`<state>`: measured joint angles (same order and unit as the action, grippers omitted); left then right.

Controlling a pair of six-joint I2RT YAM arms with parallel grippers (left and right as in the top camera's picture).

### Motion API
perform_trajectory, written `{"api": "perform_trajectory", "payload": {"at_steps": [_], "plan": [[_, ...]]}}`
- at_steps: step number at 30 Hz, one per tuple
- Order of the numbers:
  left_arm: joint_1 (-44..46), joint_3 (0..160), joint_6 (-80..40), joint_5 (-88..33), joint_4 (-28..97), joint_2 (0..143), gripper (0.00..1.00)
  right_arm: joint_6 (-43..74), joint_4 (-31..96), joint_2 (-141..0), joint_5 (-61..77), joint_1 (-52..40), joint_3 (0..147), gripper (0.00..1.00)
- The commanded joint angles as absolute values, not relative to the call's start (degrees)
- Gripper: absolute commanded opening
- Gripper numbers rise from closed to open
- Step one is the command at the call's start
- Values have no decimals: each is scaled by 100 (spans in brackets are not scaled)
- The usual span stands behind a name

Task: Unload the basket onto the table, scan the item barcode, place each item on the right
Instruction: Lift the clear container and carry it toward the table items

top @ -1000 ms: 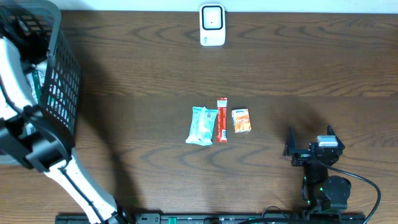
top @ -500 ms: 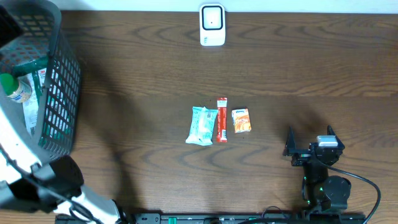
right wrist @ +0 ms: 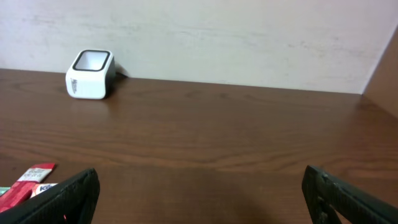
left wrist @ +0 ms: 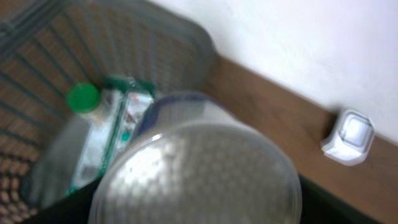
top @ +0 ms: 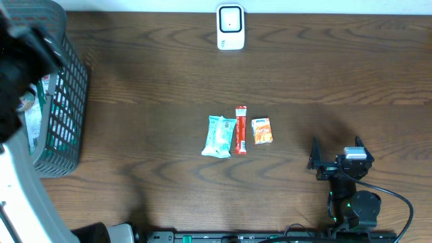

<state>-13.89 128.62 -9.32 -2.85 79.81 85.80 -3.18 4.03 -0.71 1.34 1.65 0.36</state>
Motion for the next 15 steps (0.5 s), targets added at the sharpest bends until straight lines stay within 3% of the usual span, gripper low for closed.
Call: {"api": "perform_trajectory", "payload": {"at_steps": [1,7,15], "plan": [[-902,12934,-1236,-274,8460,8595,63,-346,427,-54,158,215,30,99],[255,12617,-1302,-222,9655,8724,62,-346,427,-54,158,215,30,99],[1245,11399,-1562,-202,9651,8724,62,-346,427,-54,156,215,30,99]]}}
